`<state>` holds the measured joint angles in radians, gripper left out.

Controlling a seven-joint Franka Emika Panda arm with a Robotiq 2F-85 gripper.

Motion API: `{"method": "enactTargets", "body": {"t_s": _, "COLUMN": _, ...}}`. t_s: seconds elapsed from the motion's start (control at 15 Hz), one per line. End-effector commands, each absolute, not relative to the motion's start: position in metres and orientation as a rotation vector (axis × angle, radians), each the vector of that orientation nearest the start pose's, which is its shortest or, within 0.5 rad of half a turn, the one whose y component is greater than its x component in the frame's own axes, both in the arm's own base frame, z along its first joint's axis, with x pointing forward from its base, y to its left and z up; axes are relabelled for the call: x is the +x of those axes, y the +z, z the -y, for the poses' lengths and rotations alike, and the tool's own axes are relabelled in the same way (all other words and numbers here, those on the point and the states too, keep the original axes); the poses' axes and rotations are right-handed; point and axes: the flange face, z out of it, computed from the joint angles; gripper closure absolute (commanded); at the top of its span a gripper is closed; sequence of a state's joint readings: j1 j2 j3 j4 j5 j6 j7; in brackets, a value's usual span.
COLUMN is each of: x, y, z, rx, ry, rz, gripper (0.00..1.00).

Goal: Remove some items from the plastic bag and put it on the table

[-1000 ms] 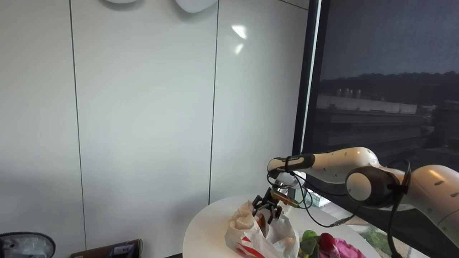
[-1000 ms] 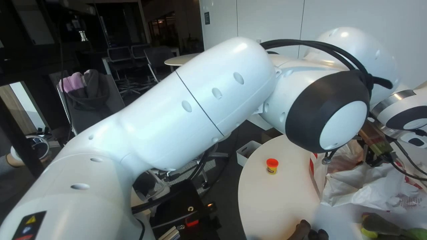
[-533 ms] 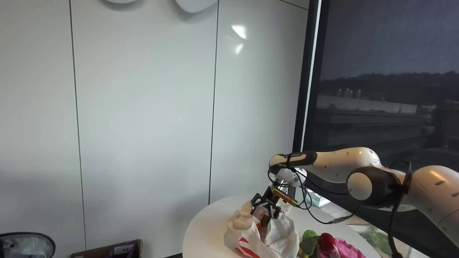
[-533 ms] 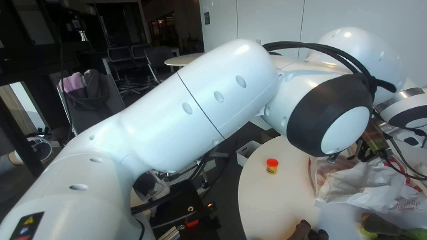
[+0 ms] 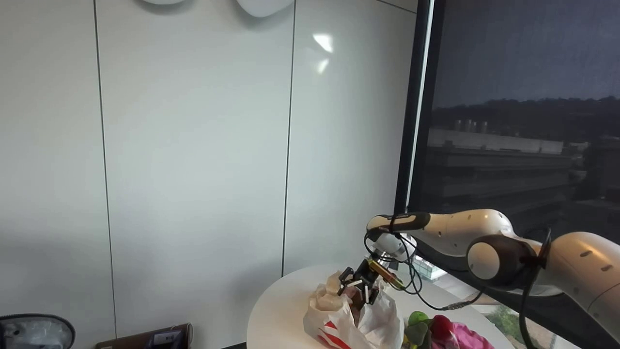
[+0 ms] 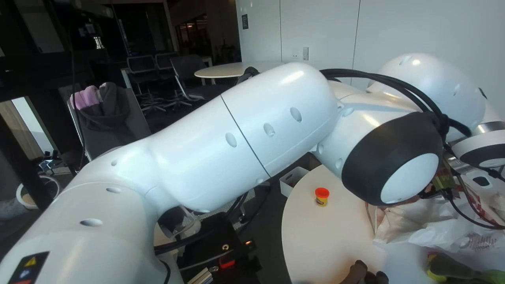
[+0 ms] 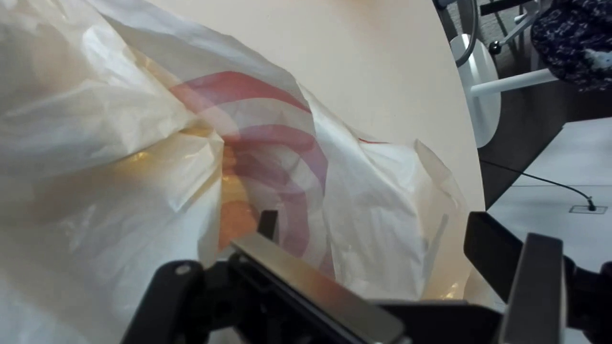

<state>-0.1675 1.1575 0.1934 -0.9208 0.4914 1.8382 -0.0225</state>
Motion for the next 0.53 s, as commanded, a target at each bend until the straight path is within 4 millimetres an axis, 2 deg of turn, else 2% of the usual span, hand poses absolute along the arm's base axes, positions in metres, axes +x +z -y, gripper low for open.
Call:
{"method": "enactTargets", "body": {"t_s": 0.0, "x": 0.781, "y": 0.162, "z": 0.014, "rx": -2.437, "ry": 0.131, "rz": -0.218, "gripper": 0.0}}
{"method": "enactTargets", "body": {"t_s": 0.2, "x": 0.785, "y": 0.169, "z": 0.023, "rx": -2.45, "ry": 0.064, "rz": -0.163, "gripper": 0.0}}
{"method": "enactTargets", "body": {"t_s": 0.47, "x": 0.788, "y": 0.192, "z": 0.04, "rx": -2.428, "ry": 0.005, "rz": -0.131, "gripper": 0.0}}
